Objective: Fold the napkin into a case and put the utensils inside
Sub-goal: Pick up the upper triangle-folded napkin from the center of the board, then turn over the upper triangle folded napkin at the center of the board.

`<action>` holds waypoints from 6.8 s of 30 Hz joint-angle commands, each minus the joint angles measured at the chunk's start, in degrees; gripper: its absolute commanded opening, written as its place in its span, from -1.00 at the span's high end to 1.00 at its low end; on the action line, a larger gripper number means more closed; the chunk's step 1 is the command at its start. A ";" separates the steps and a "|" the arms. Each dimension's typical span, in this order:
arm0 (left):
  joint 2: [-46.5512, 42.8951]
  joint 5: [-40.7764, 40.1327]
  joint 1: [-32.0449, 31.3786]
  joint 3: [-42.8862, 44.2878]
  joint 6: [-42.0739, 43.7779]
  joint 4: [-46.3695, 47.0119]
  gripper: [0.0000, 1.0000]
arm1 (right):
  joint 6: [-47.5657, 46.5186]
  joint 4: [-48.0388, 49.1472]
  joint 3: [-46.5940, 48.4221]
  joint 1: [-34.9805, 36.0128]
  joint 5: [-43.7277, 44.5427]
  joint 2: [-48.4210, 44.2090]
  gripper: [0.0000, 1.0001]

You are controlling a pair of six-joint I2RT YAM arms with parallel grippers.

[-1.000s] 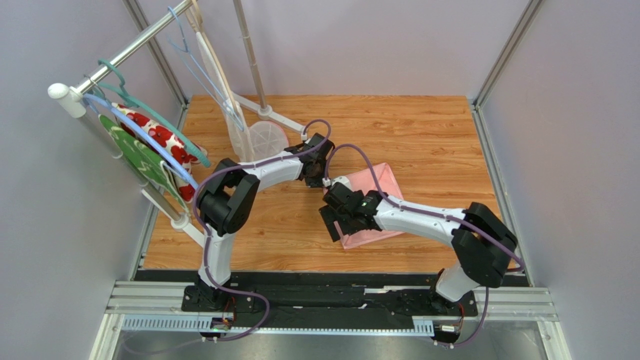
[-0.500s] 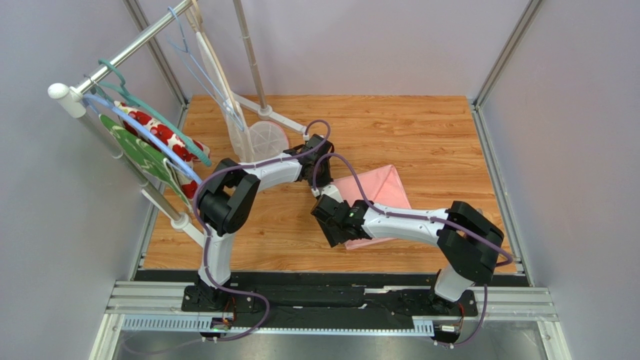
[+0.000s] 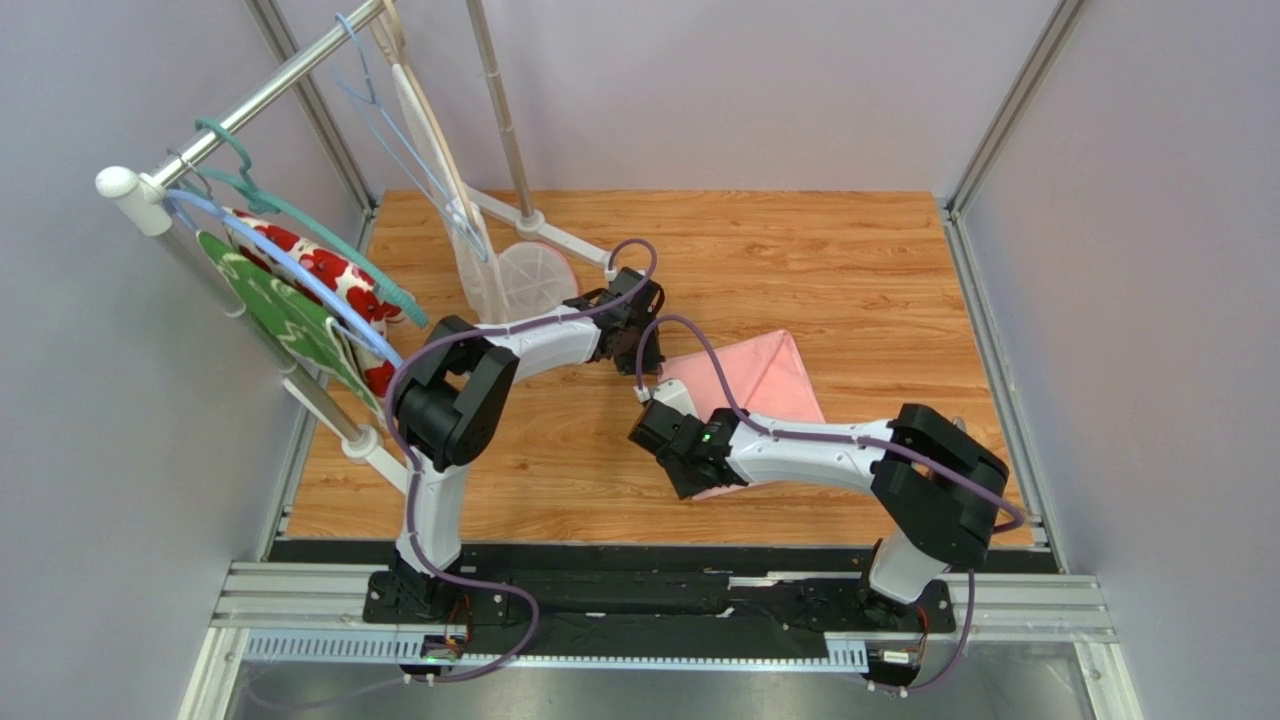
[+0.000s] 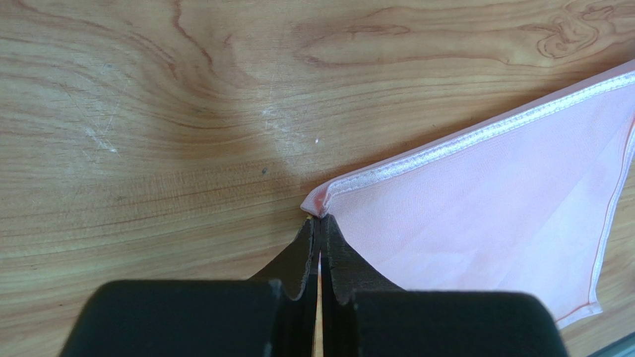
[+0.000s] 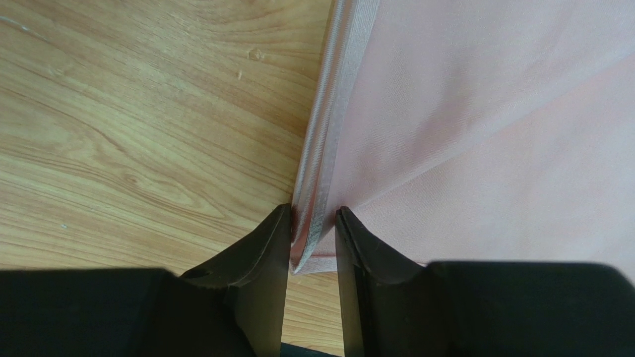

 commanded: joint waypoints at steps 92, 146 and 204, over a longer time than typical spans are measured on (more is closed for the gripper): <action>-60.25 -21.97 8.10 -2.17 16.47 -19.03 1.00 | 23.01 49.36 22.58 2.20 -55.56 4.76 1.00; -49.08 -22.32 0.80 -6.03 15.33 -7.61 1.00 | 18.27 41.02 6.57 -2.12 -53.81 -7.99 1.00; 7.34 -11.61 -8.60 17.52 20.69 13.39 0.37 | 32.95 88.67 -41.82 -26.45 -60.07 7.25 0.40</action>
